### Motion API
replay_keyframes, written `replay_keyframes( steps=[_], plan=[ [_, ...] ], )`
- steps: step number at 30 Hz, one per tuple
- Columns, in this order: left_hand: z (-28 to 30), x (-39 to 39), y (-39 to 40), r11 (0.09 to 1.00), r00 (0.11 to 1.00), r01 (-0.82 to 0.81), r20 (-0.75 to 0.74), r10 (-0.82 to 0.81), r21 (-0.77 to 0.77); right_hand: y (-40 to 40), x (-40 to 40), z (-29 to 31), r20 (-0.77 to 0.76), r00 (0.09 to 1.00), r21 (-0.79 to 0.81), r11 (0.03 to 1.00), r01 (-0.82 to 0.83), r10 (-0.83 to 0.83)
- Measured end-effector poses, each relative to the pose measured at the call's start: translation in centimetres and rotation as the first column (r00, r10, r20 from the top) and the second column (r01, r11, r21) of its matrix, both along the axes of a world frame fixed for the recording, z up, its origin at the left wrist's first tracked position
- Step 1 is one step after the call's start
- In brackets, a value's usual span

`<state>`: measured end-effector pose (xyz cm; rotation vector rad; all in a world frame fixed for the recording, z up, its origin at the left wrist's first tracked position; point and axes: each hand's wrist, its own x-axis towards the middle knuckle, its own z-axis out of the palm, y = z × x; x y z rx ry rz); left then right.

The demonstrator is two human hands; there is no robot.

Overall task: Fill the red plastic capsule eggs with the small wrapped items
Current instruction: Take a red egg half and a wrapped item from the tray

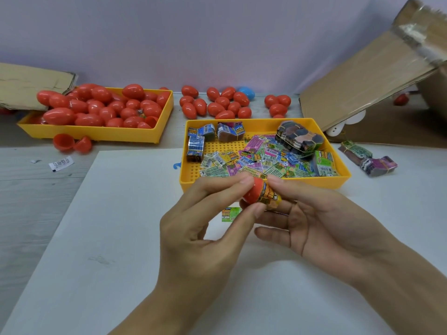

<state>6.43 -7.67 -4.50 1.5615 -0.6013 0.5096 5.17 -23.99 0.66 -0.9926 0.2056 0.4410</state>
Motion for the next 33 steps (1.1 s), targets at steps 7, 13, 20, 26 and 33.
replay_keyframes(
  steps=[7, 13, 20, 26, 33],
  plan=[
    [0.1, 0.1, 0.0, 0.999, 0.998, 0.049, -0.049, -0.05, -0.01, -0.1, 0.0, 0.1, 0.014, 1.0, -0.023, 1.0, -0.013, 0.013],
    [0.0, 0.3, 0.1, 0.987, 0.978, 0.158, -0.135, -0.157, -0.006, -0.1, -0.1, -0.3, 0.081, 0.996, -0.194, 0.981, -0.011, 0.027],
    [0.1, 0.6, 0.4, 0.988, 0.981, 0.156, -0.122, -0.154, 0.01, 0.3, -0.1, 0.3, 0.118, 0.993, -0.335, 0.941, 0.037, 0.003],
    [0.1, 0.4, 0.3, 0.963, 0.917, 0.251, -0.296, -0.268, -0.092, 0.5, -0.6, -0.5, 0.415, 0.908, -0.457, 0.851, 0.259, -0.054],
    [1.0, 0.7, 0.3, 0.935, 0.827, 0.218, -0.455, -0.329, -0.279, 0.8, -0.9, -1.2, 0.594, 0.796, -0.621, 0.694, 0.363, 0.115]
  ],
)
